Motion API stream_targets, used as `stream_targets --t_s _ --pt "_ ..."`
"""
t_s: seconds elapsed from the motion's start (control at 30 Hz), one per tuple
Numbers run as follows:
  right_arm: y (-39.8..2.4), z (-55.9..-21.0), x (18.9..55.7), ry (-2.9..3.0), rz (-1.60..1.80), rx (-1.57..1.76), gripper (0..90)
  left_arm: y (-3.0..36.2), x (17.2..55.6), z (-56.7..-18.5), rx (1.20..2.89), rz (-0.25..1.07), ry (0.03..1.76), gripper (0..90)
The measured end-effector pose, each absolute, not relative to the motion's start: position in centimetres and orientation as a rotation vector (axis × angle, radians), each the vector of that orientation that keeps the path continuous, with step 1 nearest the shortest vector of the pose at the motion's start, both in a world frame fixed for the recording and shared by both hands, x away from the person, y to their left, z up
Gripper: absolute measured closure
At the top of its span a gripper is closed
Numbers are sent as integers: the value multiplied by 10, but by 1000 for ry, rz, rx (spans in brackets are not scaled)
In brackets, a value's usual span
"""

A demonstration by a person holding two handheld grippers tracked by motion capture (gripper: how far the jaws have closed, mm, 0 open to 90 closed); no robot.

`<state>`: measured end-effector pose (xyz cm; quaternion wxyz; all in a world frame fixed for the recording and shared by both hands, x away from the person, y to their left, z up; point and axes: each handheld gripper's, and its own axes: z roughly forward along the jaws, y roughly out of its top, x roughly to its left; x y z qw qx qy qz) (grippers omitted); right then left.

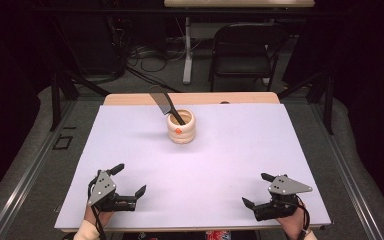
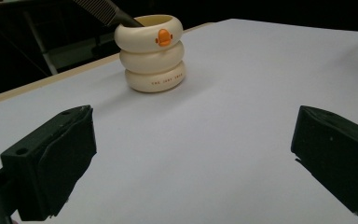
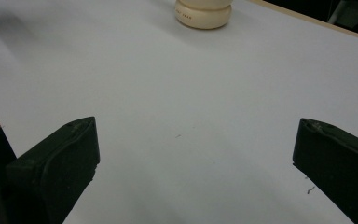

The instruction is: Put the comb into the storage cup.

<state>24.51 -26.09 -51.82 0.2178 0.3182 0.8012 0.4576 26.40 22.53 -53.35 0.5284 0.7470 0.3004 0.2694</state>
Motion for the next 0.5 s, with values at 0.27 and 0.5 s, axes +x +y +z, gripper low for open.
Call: stream_targets --t_s 0.27,0.5 --pt "-269 -519 248 2195 1288 892 0 223 264 -532 1793 640 700 1" --pt "-268 -520 250 2198 1297 885 0 224 265 -532 1787 639 706 0"
